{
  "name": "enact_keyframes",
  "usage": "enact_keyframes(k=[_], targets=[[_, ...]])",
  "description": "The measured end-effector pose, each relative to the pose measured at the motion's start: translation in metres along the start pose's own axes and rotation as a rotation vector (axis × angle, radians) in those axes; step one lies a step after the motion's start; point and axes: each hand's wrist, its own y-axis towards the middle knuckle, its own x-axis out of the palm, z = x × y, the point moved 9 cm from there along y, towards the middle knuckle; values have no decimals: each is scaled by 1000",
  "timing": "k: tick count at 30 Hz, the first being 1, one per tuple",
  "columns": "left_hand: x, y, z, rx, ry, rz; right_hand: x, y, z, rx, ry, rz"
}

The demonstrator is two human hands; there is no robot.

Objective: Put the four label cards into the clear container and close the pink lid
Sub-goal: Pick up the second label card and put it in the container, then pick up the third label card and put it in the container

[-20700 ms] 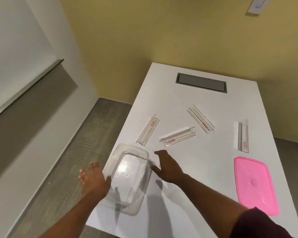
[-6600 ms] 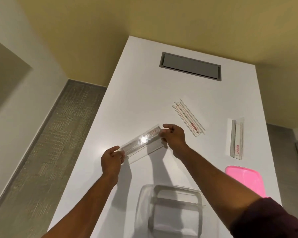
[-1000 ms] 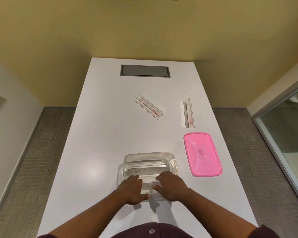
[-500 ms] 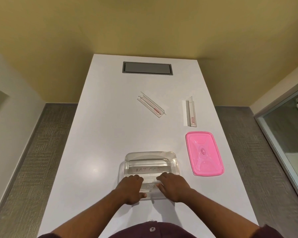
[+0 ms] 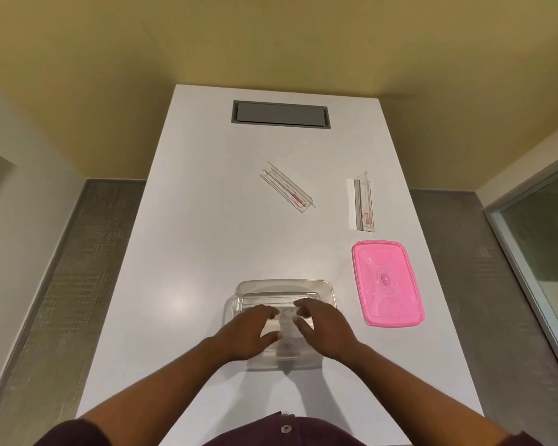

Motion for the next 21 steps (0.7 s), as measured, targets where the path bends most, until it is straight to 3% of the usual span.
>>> enact_keyframes(k=[4, 8, 11, 15, 21], targets=[[-44, 17, -6, -35, -263, 254, -42, 33, -1, 107, 250, 215], [-88, 49, -24, -161, -449, 407, -71, 78, 14, 251, 495, 282], [-117, 82, -46, -287, -558, 476, -83, 119, 30, 354, 646, 261], [-150, 132, -73, -412, -655, 540, -80, 175, 51, 523, 860, 104], [-176, 232, -75, -463, -769, 468, -72, 240, 83, 717, 1026, 48]])
